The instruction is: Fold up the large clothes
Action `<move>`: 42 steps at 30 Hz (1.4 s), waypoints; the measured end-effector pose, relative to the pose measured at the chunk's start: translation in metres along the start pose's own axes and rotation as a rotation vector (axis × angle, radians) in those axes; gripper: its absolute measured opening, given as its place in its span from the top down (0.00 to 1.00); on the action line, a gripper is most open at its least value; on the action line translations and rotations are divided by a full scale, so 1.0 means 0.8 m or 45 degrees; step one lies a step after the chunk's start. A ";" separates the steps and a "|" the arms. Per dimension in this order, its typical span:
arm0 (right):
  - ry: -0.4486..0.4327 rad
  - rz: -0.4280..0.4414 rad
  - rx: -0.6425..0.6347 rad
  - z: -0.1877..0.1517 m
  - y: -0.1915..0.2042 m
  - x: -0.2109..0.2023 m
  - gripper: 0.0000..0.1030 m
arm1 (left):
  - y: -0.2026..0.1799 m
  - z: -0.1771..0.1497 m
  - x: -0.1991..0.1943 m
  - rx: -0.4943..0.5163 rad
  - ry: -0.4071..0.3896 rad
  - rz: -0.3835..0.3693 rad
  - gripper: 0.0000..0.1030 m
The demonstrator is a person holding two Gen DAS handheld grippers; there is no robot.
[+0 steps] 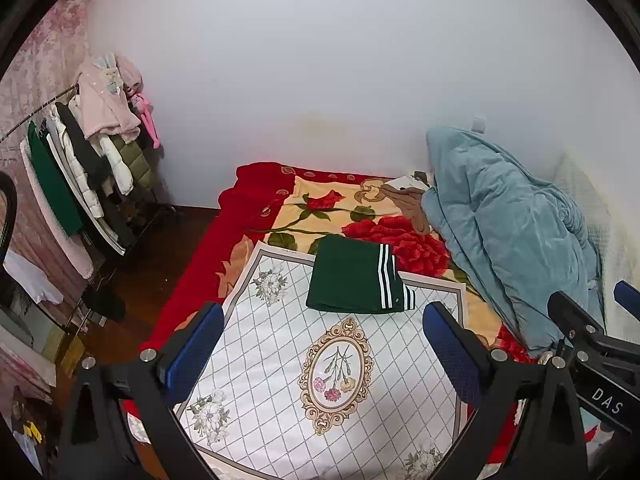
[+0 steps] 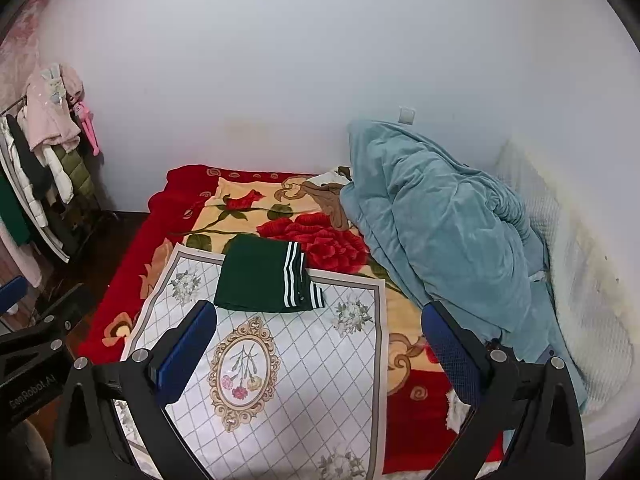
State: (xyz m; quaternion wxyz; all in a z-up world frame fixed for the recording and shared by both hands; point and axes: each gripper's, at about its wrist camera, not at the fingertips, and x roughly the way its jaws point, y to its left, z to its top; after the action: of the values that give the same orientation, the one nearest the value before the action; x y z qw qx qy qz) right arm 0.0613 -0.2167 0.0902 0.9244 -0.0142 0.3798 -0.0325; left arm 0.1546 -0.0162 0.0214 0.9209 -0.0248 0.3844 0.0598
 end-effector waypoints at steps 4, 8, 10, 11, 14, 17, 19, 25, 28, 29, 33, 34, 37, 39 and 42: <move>-0.001 0.002 -0.001 0.000 0.001 -0.001 0.00 | -0.001 0.000 0.000 0.001 0.000 0.002 0.02; 0.000 -0.001 0.002 -0.003 0.003 -0.004 0.00 | 0.000 0.000 -0.002 0.002 -0.001 0.002 0.02; -0.001 0.005 -0.004 -0.001 0.003 -0.004 0.00 | 0.001 0.000 -0.001 0.005 0.000 0.000 0.02; -0.001 0.006 -0.006 -0.001 0.002 -0.004 0.00 | 0.001 0.000 -0.001 0.005 0.001 -0.001 0.02; -0.001 0.003 0.000 -0.003 0.003 -0.005 0.00 | 0.000 0.000 -0.002 0.007 0.000 0.006 0.02; 0.001 0.008 -0.006 0.001 0.002 -0.002 0.00 | 0.002 -0.001 -0.004 0.007 -0.001 0.008 0.02; 0.000 0.007 -0.007 0.002 0.002 -0.002 0.00 | 0.004 -0.001 -0.005 0.005 -0.002 0.009 0.02; -0.010 0.008 -0.017 0.005 0.002 -0.001 0.00 | 0.005 -0.002 -0.008 0.004 -0.007 0.013 0.02; -0.012 0.007 -0.022 0.007 0.002 0.001 0.00 | 0.008 -0.003 -0.012 0.005 -0.010 0.012 0.02; -0.011 0.008 -0.024 0.008 0.002 0.001 0.00 | 0.009 -0.002 -0.013 0.006 -0.011 0.012 0.02; -0.011 0.011 -0.022 0.010 0.001 0.001 0.00 | 0.009 -0.003 -0.014 0.006 -0.011 0.013 0.02; -0.013 0.008 -0.022 0.009 0.001 0.000 0.00 | 0.009 -0.002 -0.014 0.007 -0.010 0.013 0.02; -0.011 0.009 -0.019 0.008 0.002 -0.001 0.00 | 0.010 -0.001 -0.016 0.007 -0.010 0.014 0.02; -0.012 0.008 -0.019 0.007 0.002 -0.001 0.00 | 0.012 -0.001 -0.017 0.006 -0.011 0.013 0.02; -0.012 0.006 -0.018 0.005 0.003 -0.003 0.00 | 0.017 0.002 -0.020 0.005 -0.014 0.014 0.02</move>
State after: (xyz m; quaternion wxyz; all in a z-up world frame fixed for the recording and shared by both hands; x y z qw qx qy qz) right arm 0.0629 -0.2142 0.0947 0.9262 -0.0199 0.3755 -0.0275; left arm 0.1427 -0.0044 0.0337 0.9226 -0.0205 0.3798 0.0641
